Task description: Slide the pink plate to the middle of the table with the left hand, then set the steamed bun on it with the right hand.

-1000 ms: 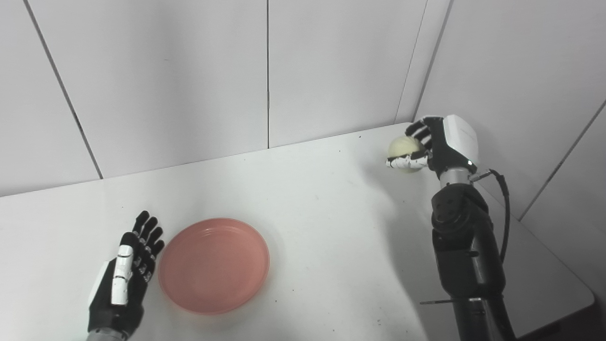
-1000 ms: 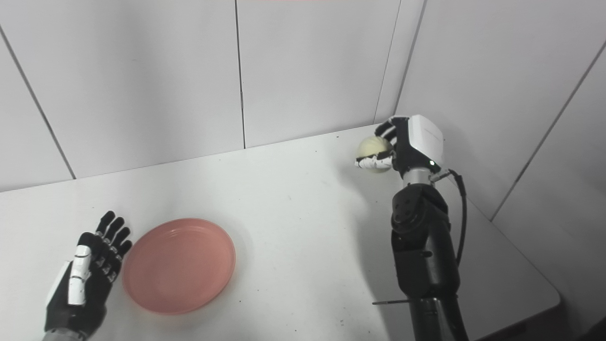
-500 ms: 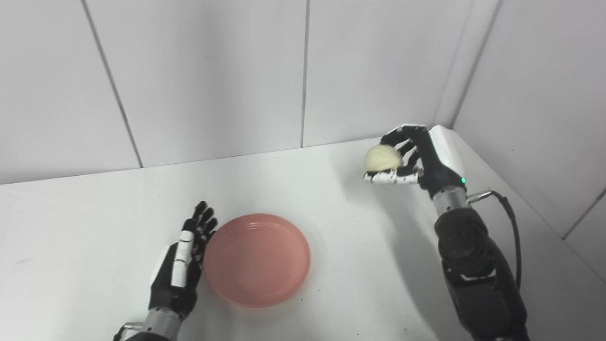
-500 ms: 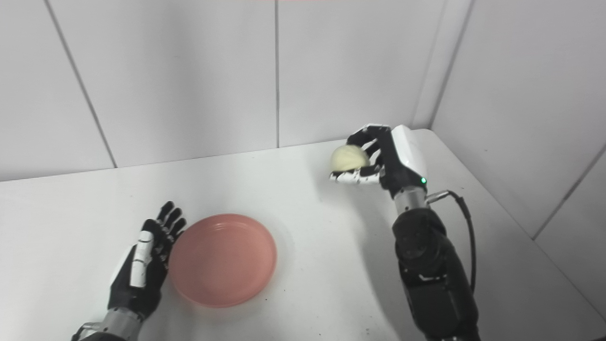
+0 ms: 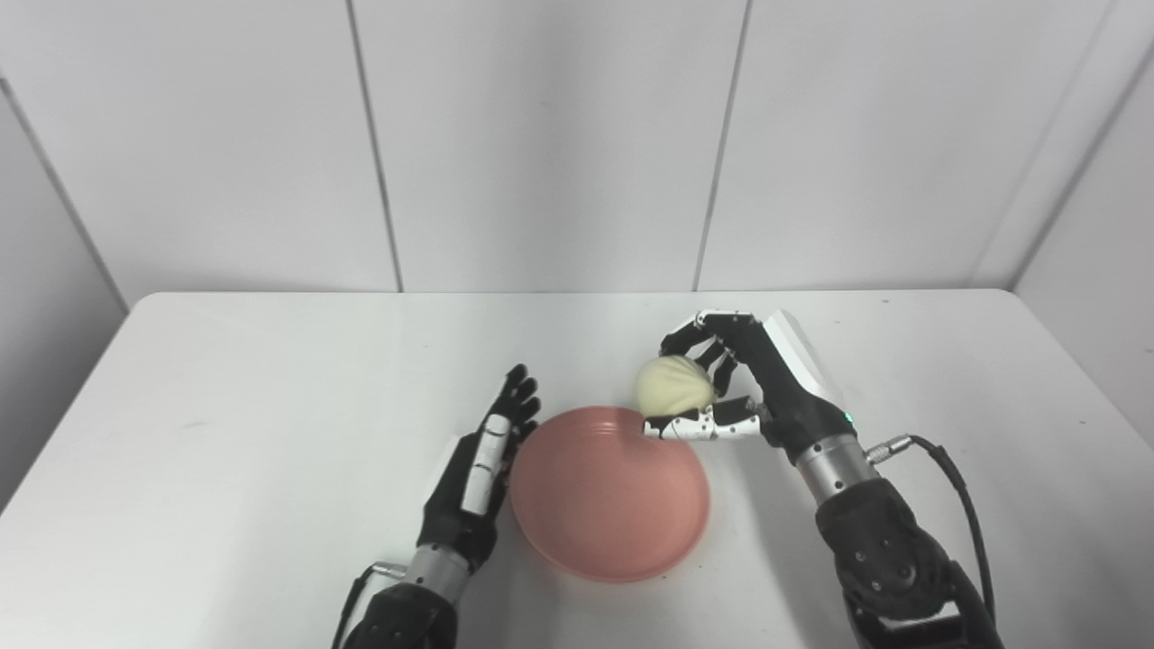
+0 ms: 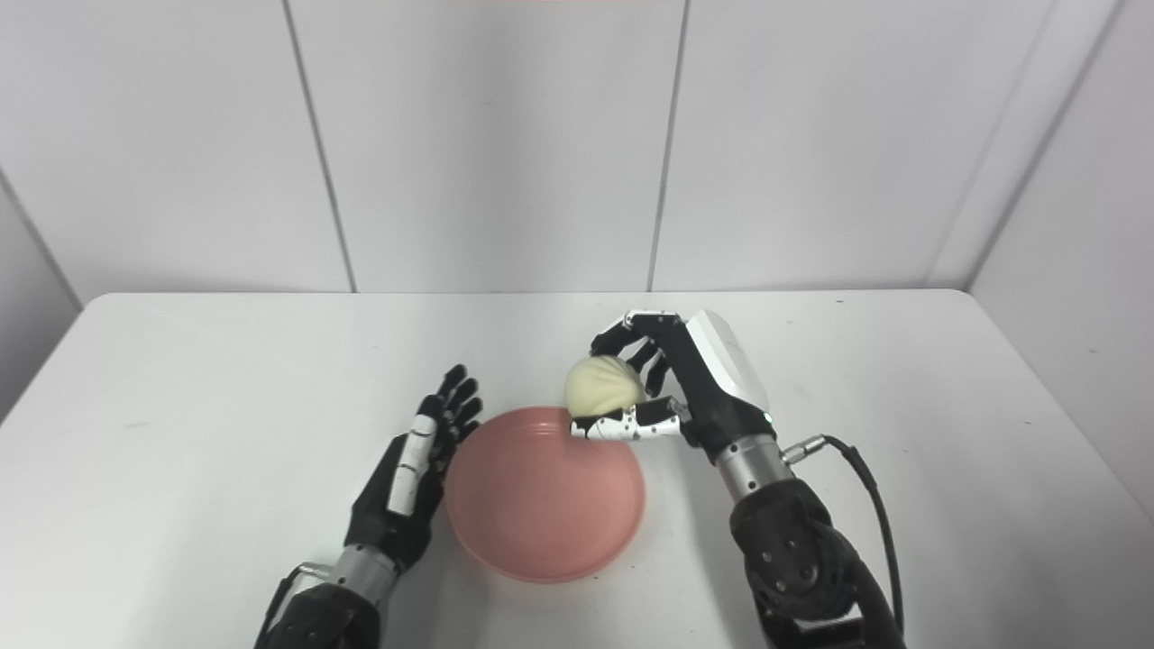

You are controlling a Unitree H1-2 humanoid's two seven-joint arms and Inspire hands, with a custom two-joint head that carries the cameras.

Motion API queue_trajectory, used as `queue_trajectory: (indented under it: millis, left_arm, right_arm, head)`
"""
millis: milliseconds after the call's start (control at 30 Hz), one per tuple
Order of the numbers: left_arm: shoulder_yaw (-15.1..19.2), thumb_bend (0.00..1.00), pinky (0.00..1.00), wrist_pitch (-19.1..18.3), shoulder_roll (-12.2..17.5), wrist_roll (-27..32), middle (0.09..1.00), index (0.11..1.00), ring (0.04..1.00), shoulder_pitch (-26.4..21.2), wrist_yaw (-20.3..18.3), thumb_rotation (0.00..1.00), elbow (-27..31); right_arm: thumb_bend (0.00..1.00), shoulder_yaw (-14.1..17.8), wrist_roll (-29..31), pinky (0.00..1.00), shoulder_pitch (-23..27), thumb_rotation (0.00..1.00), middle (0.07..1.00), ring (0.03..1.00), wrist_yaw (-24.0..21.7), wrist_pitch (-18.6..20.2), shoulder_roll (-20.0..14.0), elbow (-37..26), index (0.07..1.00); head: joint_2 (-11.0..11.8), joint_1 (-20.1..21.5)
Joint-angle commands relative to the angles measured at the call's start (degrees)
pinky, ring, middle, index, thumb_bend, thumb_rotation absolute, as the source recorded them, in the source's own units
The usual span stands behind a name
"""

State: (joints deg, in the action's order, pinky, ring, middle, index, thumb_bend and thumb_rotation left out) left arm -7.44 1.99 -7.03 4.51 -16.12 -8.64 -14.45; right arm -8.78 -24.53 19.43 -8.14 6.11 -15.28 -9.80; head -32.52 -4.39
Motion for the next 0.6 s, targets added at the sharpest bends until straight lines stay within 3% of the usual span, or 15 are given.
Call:
queue_trajectory:
  millis: [0, 233, 367, 567]
  left_arm:
    - [0.2, 0.67, 1.0, 1.9, -1.0, 0.3, 1.0, 0.974, 1.0, -0.4, 0.1, 0.98, -1.8]
    - [0.3, 0.68, 1.0, 5.5, -1.5, 0.4, 0.999, 0.975, 1.0, -1.4, -0.3, 0.94, -5.0]
    - [0.3, 0.69, 1.0, 6.1, -1.6, 0.1, 0.997, 0.973, 1.0, -1.8, -0.1, 0.95, -5.9]
    - [0.8, 0.69, 1.0, 6.1, -1.7, 1.3, 1.0, 0.969, 1.0, -1.5, -0.6, 0.92, -5.3]
  right_arm:
    - [0.49, -0.3, 0.8, 0.3, 0.6, 0.0, 0.558, 0.449, 1.0, -5.0, -0.3, 0.9, 0.456]
    - [0.49, -2.6, 0.4, 0.31, -0.9, 0.0, 0.559, 0.453, 2.1, -11.2, 0.7, 6.1, 0.457]
    - [0.49, -3.7, -0.4, 0.35, -1.6, 0.0, 0.544, 0.487, 1.6, -11.8, 1.0, 6.9, 0.439]
    - [0.49, -5.5, -3.4, 0.33, -1.9, 0.0, 0.561, 0.471, 2.5, -13.4, 1.1, 8.8, 0.452]
  head:
    - [-0.1, -0.5]
    - [-0.2, -2.1]
    - [-0.5, -2.8]
    - [-0.7, -1.9]
